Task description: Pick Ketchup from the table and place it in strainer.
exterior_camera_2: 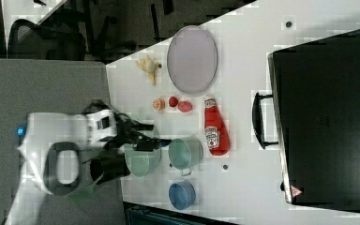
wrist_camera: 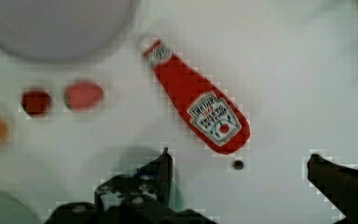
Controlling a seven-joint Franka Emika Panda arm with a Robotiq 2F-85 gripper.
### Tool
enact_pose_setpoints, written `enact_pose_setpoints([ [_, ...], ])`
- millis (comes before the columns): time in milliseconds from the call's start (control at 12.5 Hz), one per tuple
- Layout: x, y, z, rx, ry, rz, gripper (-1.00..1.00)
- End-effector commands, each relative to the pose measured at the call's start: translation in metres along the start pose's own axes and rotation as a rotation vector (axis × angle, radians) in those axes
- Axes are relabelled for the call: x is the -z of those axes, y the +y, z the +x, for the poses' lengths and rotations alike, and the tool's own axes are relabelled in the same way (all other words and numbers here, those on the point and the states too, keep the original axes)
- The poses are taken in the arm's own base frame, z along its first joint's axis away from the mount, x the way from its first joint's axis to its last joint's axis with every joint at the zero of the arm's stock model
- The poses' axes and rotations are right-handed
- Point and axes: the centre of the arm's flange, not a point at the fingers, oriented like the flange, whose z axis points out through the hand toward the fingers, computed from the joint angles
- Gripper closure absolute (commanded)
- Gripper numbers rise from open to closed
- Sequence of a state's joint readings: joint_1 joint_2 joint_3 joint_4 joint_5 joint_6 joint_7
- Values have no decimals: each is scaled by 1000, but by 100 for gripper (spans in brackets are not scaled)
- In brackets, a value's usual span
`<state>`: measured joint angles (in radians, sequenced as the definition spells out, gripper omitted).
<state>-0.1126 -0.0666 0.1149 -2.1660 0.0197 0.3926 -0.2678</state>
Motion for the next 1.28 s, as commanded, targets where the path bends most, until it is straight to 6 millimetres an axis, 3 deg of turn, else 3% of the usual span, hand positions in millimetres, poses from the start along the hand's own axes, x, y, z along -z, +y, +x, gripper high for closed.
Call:
enact_pose_setpoints([
  [80, -29, 7, -4, 397, 21, -2, -100],
  [400, -87, 10, -9, 677, 66, 6, -100],
  [880, -172, 0, -4, 700, 32, 13, -100],
  [1280, -221, -10, 5, 778, 89, -7, -100],
])
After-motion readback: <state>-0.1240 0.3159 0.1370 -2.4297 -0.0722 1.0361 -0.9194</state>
